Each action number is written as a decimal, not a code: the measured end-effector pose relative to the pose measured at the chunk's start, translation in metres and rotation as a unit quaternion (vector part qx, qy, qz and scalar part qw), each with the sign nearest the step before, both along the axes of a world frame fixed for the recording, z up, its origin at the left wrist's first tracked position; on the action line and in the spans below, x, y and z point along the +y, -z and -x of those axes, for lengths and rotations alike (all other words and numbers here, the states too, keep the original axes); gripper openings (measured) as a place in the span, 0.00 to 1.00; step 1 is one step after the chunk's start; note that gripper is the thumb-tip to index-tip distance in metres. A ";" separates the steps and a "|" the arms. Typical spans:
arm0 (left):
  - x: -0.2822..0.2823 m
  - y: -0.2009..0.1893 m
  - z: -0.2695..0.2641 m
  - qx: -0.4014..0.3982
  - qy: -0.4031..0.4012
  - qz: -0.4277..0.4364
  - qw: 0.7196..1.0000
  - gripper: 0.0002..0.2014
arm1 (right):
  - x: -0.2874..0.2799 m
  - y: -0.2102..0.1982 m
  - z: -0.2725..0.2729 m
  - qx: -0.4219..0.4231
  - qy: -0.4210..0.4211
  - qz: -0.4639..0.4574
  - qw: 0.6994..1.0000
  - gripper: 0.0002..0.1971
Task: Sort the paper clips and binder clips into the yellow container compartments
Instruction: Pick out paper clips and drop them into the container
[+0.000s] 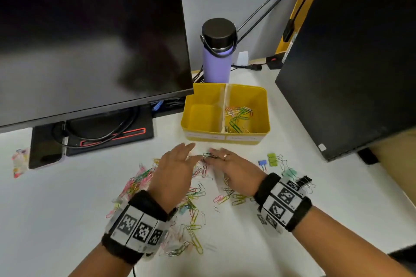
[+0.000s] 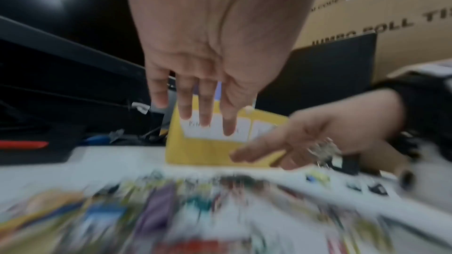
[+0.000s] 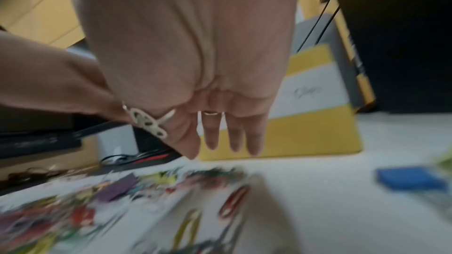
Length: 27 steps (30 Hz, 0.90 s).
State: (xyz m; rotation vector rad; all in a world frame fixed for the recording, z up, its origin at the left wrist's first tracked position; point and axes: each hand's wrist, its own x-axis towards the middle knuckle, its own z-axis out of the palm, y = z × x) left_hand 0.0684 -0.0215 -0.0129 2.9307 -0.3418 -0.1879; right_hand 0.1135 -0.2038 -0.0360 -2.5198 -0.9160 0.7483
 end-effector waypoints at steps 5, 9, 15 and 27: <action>0.012 0.031 0.038 0.099 0.008 -0.164 0.981 0.25 | 0.012 0.006 0.003 -0.028 -0.089 0.127 0.987 0.40; 0.019 0.034 0.043 0.104 -0.017 -0.166 0.980 0.28 | -0.012 0.019 0.010 -0.041 -0.081 0.130 0.987 0.39; 0.017 0.030 0.043 0.157 -0.038 -0.148 0.976 0.25 | -0.006 -0.008 0.021 -0.059 -0.056 0.108 0.991 0.31; 0.023 0.030 0.058 0.034 0.037 -0.001 0.999 0.26 | -0.042 0.001 0.044 -0.036 -0.057 0.037 0.997 0.28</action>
